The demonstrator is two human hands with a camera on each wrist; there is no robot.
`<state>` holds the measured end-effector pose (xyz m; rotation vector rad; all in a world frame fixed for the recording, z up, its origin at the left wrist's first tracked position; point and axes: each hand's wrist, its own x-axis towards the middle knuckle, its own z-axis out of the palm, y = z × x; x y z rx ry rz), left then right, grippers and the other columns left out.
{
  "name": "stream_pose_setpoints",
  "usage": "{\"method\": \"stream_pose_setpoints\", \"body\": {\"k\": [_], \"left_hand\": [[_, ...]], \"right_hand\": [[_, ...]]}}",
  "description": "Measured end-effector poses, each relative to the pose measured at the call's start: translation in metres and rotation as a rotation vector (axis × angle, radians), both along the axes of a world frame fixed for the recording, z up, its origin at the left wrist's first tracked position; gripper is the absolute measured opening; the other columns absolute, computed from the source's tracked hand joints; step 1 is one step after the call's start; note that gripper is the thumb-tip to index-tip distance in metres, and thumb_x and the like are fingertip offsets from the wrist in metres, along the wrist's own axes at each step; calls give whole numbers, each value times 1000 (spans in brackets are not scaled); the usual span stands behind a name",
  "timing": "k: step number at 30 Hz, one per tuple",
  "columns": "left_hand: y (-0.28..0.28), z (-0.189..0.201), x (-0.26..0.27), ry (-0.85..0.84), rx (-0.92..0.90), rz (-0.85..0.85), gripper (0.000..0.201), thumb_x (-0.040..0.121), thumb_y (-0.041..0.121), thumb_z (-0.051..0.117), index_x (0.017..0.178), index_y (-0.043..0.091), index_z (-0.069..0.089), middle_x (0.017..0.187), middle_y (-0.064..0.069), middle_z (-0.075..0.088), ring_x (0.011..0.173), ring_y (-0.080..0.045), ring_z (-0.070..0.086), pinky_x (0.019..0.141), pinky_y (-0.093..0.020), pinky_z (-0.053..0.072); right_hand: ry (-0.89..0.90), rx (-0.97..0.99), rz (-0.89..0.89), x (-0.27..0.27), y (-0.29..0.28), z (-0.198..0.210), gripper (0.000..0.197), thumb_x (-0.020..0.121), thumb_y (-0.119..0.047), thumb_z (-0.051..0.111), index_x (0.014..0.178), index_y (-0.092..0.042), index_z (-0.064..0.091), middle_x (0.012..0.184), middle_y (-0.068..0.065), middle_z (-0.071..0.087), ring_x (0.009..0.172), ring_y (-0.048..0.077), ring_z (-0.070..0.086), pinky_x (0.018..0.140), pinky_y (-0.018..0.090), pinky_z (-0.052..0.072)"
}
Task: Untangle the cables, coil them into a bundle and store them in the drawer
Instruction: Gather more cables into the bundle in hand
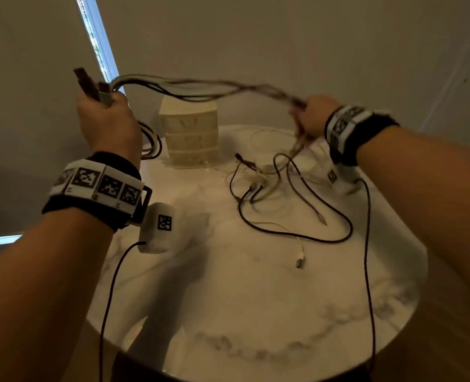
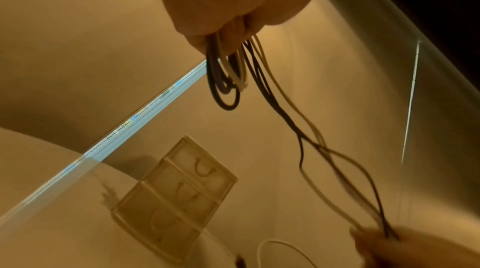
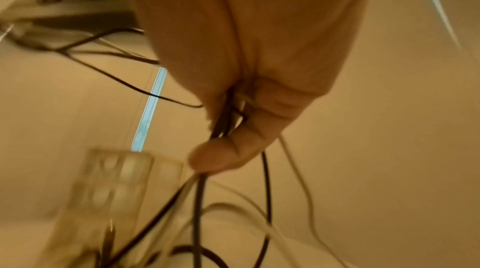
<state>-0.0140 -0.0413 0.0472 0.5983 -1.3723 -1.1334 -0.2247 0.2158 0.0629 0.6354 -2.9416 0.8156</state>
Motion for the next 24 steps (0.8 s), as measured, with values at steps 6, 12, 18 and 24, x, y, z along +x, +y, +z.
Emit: {"method": "stream_pose_setpoints", "body": {"k": [6, 12, 18, 24], "left_hand": [[3, -12, -2, -56, -3, -48, 34, 88, 28, 52, 110, 4, 61, 85, 3, 57, 67, -7, 52, 63, -22, 44], [10, -22, 3, -213, 23, -88, 22, 89, 30, 53, 99, 12, 61, 80, 1, 56, 67, -18, 55, 61, -34, 49], [23, -31, 4, -637, -93, -298, 7, 91, 15, 58, 88, 12, 64, 77, -7, 58, 61, -20, 50, 63, -33, 43], [28, -32, 1, -677, 57, -285, 16, 92, 13, 54, 98, 4, 65, 79, -8, 55, 56, -19, 44, 51, -26, 38]], "right_hand": [[464, -626, 134, -3, -14, 75, 25, 87, -40, 36, 77, -25, 54, 74, -5, 52, 63, 3, 45, 63, 27, 39], [386, -106, 290, 13, -11, 41, 23, 101, -28, 50, 112, -11, 60, 100, 9, 57, 87, 21, 51, 79, 35, 44], [-95, 466, 272, 27, -8, -46, 81, 71, -55, 81, 139, -24, 48, 139, 6, 53, 117, 30, 57, 94, 43, 54], [431, 303, -18, 44, -6, -44, 105, 63, -66, 80, 141, -14, 32, 130, 18, 45, 109, 35, 52, 81, 45, 52]]}}
